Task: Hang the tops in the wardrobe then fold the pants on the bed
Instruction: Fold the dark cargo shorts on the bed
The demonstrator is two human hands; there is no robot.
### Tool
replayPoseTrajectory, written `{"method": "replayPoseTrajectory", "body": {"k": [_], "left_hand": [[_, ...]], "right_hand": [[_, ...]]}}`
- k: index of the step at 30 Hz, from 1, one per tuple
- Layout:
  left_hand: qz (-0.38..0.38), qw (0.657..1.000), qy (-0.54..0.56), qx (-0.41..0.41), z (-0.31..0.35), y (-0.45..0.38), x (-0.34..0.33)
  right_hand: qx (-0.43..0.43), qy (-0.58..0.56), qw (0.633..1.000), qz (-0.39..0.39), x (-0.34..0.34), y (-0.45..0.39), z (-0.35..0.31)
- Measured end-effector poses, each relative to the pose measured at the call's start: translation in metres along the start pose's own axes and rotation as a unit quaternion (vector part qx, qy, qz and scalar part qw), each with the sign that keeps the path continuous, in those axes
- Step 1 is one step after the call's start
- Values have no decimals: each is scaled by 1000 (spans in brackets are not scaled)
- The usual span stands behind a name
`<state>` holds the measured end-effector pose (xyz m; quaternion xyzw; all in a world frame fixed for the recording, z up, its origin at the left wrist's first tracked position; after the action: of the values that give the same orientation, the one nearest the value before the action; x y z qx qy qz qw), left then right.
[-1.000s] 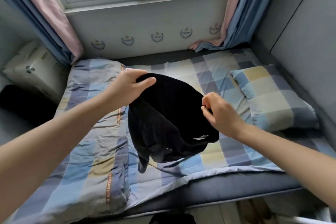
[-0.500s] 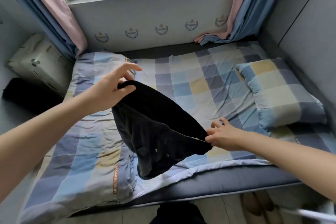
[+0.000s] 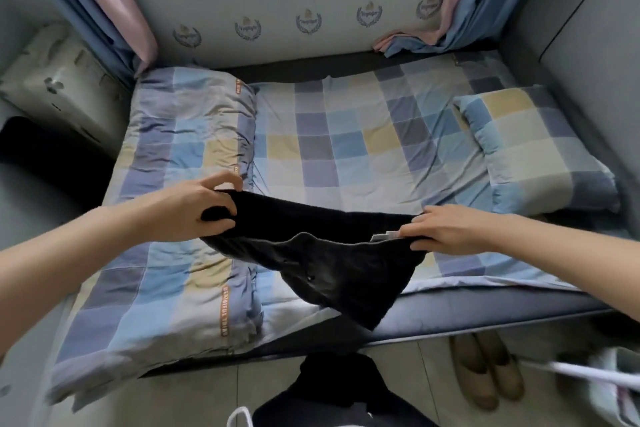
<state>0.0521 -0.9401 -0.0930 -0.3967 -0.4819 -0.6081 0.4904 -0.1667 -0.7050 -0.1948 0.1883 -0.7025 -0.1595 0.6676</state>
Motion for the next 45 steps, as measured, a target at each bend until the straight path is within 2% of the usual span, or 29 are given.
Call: {"method": "replayPoseTrajectory", "body": {"k": [3,8,10,12,16,19,21,22,26,27,30,33,36,38,40,43,44,45], "left_hand": [[-38,998,53,26,-10,3,-20],[-141,989,39,11,-23,13,-51],[-153,988,16,-17,-23,14,-55],[-179,982,-43,-37,-20,13,-60],[-237,946,-192,-112,-6,9,-80],[-201,947,-201,-152,1,7,-77],[-142,951,-203,-184,5,6,-63],[-142,951,-210,-177,1,7,-61],[-171,957,-228,-48,-47,10,-62],[-143,966,-214,-32,-52,10,-55],[51,991,-122,-37,-58,11,-15],[186,982,9,20,-83,18,13],[276,945,128,123,-114,20,24],[288,921,172,197,-131,20,17],[288,901,230,227,-137,18,6],[275,889,287,227,-133,17,-5],[254,890,307,222,-129,16,-12],[220,891,334,214,-124,16,-22]], "right_hand": [[10,19,1000,14,7,2,5],[-43,-69,994,77,41,15,39],[-64,-64,994,65,47,15,44],[-68,-12,997,42,50,12,39],[-65,98,992,-49,33,12,22],[-32,132,986,-94,4,12,3],[-17,151,985,-83,-3,13,-2],[-22,146,986,-72,0,13,0],[-64,94,993,31,36,14,21],[-67,84,992,65,47,14,24],[-103,31,983,147,73,15,35],[-167,-82,954,234,94,21,59],[-201,-226,907,294,106,25,73],[-230,-303,868,319,109,27,82],[-233,-403,826,319,106,25,86],[-236,-591,724,266,84,23,86],[-244,-612,714,236,74,23,84],[-248,-614,723,199,65,23,82]]}}
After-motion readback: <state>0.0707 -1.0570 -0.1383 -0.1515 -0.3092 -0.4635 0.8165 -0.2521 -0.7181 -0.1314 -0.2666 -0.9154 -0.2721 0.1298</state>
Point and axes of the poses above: each hand's wrist, its own y-axis away from the middle knuckle, its own x-axis out of the back of the hand, z = x × y, the point moved 10 cm from there along -y, towards the middle knuckle, and after that the axes turned 9 degrees about -x, right-handed, at the moved point
